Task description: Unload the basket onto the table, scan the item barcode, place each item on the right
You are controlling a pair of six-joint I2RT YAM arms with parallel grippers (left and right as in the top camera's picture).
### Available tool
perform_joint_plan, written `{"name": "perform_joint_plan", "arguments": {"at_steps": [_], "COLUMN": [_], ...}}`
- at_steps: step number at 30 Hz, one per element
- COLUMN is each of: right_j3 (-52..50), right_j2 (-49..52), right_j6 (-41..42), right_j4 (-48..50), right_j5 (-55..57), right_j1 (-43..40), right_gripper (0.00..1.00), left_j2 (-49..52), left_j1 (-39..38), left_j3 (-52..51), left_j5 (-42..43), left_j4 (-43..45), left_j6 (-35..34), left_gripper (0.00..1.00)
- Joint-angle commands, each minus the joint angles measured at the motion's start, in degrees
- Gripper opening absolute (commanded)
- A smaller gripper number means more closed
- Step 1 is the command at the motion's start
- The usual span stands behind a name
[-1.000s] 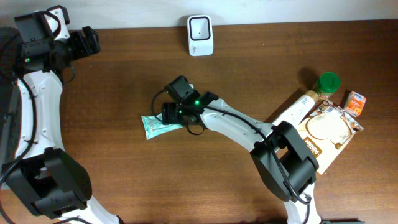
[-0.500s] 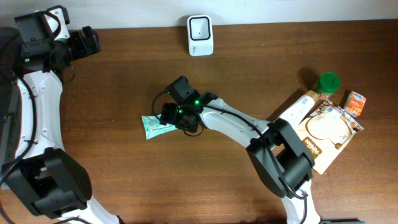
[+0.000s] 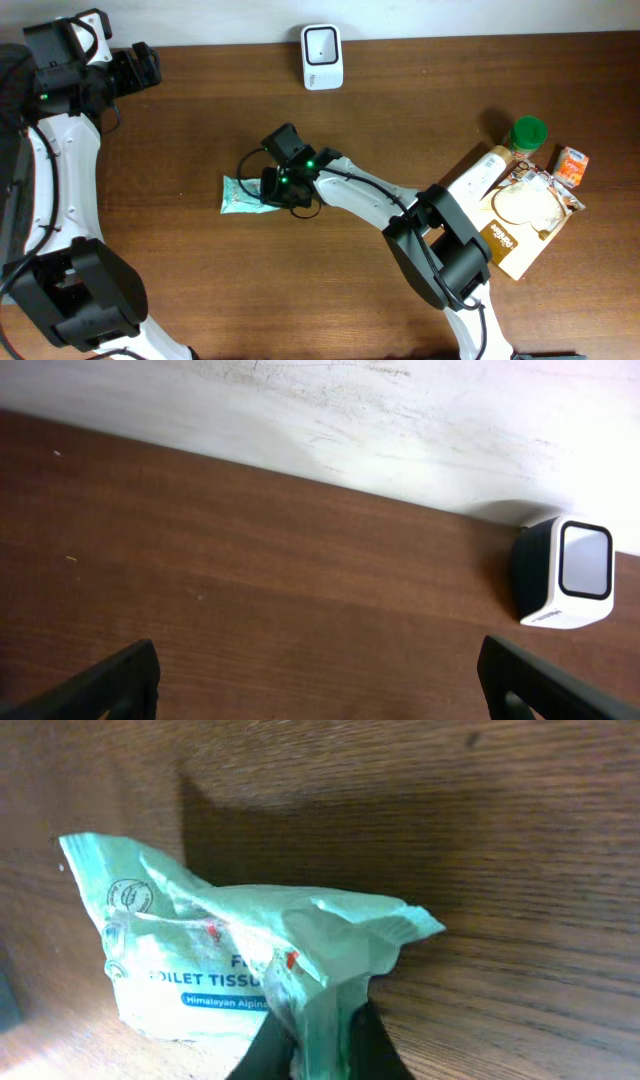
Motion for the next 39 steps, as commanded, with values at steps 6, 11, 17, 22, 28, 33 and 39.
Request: {"name": "perform_joint_plan", "arguments": {"at_steps": [6, 11, 17, 22, 28, 33, 39], "right_j3": [-0.04, 0.57, 0.57, 0.46, 0.39, 0.39, 0.39], "right_j2": [2.12, -6.43, -15.8, -17.46, -14.45, -10.27, -6.86], "right_j6": [-11.08, -23.91, -32.76, -34.47, -37.99, -30.93, -28.72], "right_j4": [-0.33, -4.15, -9.29, -13.57, -10.34, -8.61, -6.84], "right_j5": [-3.74, 1.01, 3.74, 10.88, 10.69, 10.51, 6.21], "right_j1": [-1.18, -1.27, -1.27, -1.27, -0.44, -0.5, -0.96], "right_gripper": [0.04, 0.04, 0.04, 0.04, 0.41, 0.49, 0.52], "left_j2": [0.37, 0.39, 0.39, 0.37, 0.39, 0.39, 0.37], "left_j1": [-0.11, -0.11, -0.11, -0.11, -0.11, -0.11, -0.11], "left_j3": [0.57, 0.57, 0.57, 0.57, 0.57, 0.57, 0.57], "left_j5": [0.04, 0.04, 0.04, 0.04, 0.04, 0.04, 0.04], "left_j4": [0.11, 0.11, 0.09, 0.09, 0.11, 0.09, 0.11], "left_j6": [1.07, 1.07, 1.07, 1.07, 1.07, 1.07, 1.07], "left_gripper": [0.99, 0.99, 0.99, 0.99, 0.99, 0.99, 0.99]}}
